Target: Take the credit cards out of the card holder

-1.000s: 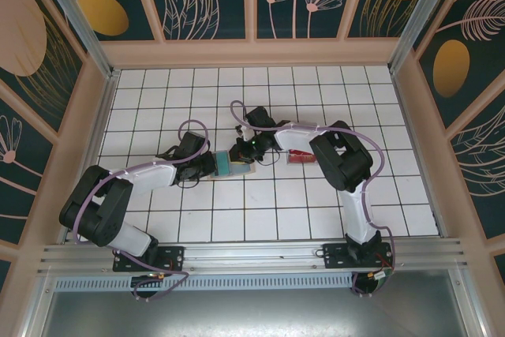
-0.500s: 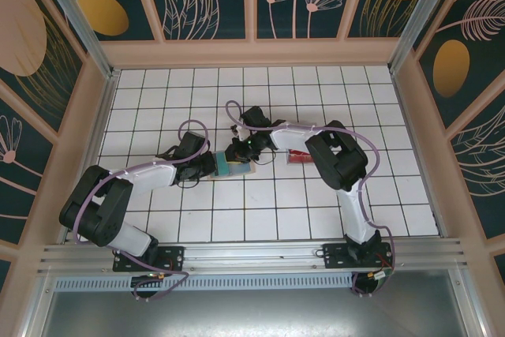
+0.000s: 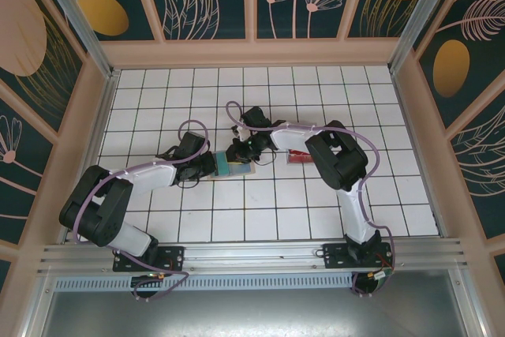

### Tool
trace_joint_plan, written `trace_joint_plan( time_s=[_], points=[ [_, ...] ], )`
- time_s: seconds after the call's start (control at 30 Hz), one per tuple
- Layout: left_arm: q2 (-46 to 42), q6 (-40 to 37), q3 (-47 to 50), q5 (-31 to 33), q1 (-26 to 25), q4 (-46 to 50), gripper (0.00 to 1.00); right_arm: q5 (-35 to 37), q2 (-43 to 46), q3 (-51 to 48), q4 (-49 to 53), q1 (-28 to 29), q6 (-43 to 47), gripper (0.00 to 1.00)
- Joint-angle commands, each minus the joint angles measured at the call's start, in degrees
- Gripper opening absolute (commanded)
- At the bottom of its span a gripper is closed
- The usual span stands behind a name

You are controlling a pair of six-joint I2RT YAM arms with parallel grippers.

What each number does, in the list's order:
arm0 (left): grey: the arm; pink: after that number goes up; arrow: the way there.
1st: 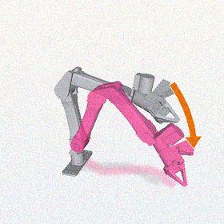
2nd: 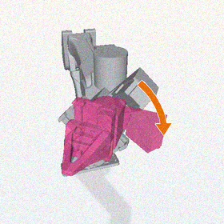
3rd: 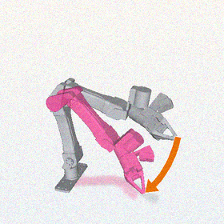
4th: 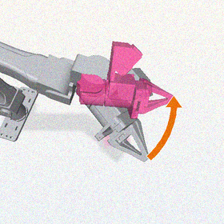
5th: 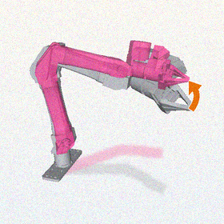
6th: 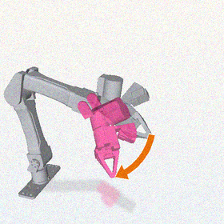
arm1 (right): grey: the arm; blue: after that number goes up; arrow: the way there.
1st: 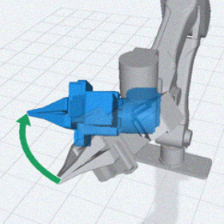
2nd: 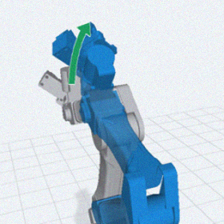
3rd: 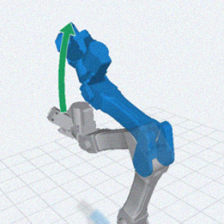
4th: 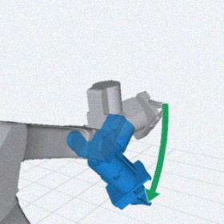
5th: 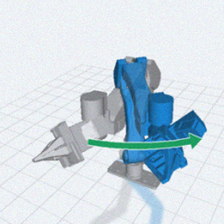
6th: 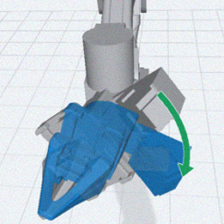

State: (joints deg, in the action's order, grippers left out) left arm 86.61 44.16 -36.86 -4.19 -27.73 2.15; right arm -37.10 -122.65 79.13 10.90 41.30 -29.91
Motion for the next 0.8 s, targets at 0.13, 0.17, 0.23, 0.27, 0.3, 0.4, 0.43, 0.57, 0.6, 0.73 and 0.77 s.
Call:
trace_joint_plan(
  time_s=[0.13, 0.17, 0.23, 0.27, 0.3, 0.4, 0.43, 0.57, 0.6, 0.73, 0.77],
  points=[
    [0.06, -0.22, 1.18, -0.69, 0.3, 0.75, 0.1, -1.38, -0.63, 0.37, 1.11, 0.14, 0.73, 0.16],
    [0.05, -0.22, 1.22, -0.75, 0.3, 0.68, 0.1, -1.52, -0.81, 0.57, 1.27, 0.27, 0.94, 0.16],
    [0.14, -0.22, 1.22, -0.97, 0.3, 0.57, 0.1, -1.9, -1.28, 1.33, 1.67, 0.53, 1.31, 0.17],
    [0.19, -0.09, 1.18, -1.0, 0.32, 0.57, 0.1, -2.0, -1.51, 1.6, 1.83, 0.67, 1.42, 0.17],
    [0.15, -0.08, 1.18, -1.13, 0.3, 0.49, 0.1, -2.17, -1.78, 1.95, 2.04, 0.78, 1.52, 0.17],
    [0.14, 0.01, 1.28, -1.41, 0.3, 0.4, 0.1, -2.36, -2.11, 2.3, 2.22, 0.98, 1.69, 0.16],
    [0.05, 0.0, 1.33, -1.36, 0.3, 0.32, 0.1, -2.29, -2.09, 2.25, 2.22, 0.98, 1.68, 0.16],
    [0.12, 0.05, 1.44, -1.61, 0.3, -0.02, 0.1, -2.23, -2.07, 2.18, 2.29, 0.99, 1.68, 0.11],
    [0.14, 0.12, 1.44, -1.69, 0.3, -0.02, 0.1, -2.1, -1.9, 2.09, 2.33, 1.06, 1.7, 0.09],
    [0.05, 0.14, 1.44, -1.4, 0.31, 0.11, 0.09, -1.08, -0.4, 1.31, 2.12, 0.89, 1.59, 0.0],
    [-0.03, 0.16, 1.52, -1.24, 0.32, 0.21, 0.09, -0.68, 0.2, 0.91, 1.86, 0.76, 1.56, 0.0]
  ],
)
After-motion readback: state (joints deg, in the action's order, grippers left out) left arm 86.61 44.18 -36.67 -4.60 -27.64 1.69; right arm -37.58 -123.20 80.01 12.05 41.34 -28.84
